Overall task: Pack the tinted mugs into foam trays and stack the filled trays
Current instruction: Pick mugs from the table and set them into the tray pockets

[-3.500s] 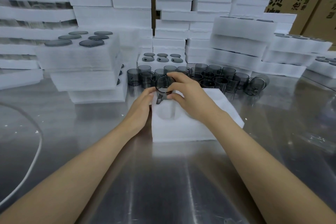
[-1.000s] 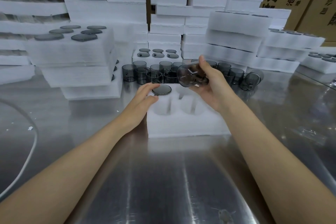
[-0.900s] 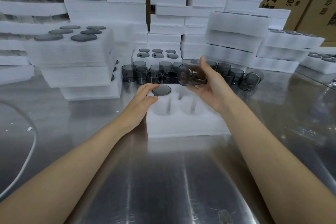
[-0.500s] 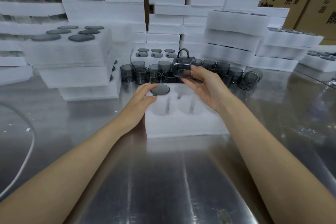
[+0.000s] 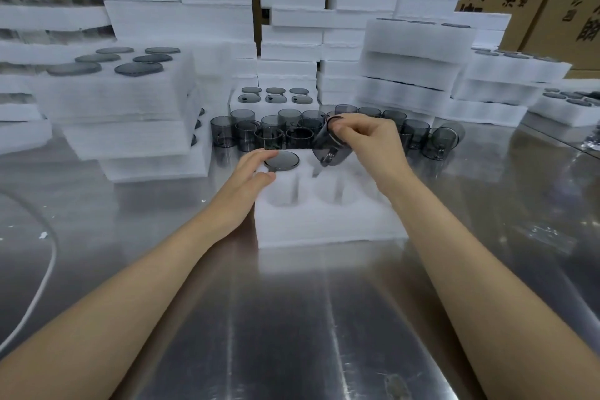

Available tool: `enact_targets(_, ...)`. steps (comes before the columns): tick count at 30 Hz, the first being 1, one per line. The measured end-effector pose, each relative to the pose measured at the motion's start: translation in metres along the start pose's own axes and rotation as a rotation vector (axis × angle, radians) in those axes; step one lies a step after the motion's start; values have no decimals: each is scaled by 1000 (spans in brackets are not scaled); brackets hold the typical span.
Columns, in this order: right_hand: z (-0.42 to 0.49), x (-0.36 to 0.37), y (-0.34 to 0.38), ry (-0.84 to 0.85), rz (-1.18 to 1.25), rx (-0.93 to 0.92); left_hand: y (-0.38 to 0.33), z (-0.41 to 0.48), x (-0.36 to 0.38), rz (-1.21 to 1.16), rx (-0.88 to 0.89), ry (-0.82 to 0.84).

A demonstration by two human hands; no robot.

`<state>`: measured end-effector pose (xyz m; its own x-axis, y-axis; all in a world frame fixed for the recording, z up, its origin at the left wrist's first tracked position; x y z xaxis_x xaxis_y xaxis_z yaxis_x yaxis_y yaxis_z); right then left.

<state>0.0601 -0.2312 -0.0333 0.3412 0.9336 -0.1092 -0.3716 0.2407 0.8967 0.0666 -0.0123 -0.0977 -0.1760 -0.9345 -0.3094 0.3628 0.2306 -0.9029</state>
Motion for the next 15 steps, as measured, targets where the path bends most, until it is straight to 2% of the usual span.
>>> enact_targets(4, 0, 2, -3, 43, -63, -24, 0, 0, 0, -11, -6, 0)
enact_targets(8, -4, 11, -8, 179, -317, -131, 1, 1, 0, -16, -5, -3)
enact_targets(15, -3, 8, -7, 152, -638, -280, 0, 1, 1, -30, -11, -9)
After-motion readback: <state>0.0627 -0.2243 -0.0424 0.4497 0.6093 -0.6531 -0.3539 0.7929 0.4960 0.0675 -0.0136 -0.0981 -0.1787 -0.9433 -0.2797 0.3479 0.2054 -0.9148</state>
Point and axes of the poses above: each hand's wrist, its own z-axis towards the middle knuckle, its own x-axis out of the palm, y = z × x, the point moved 1 cm from there along z, towards the middle knuckle, and after that the axes turned 5 degrees about -y, right-handed, at the moved point
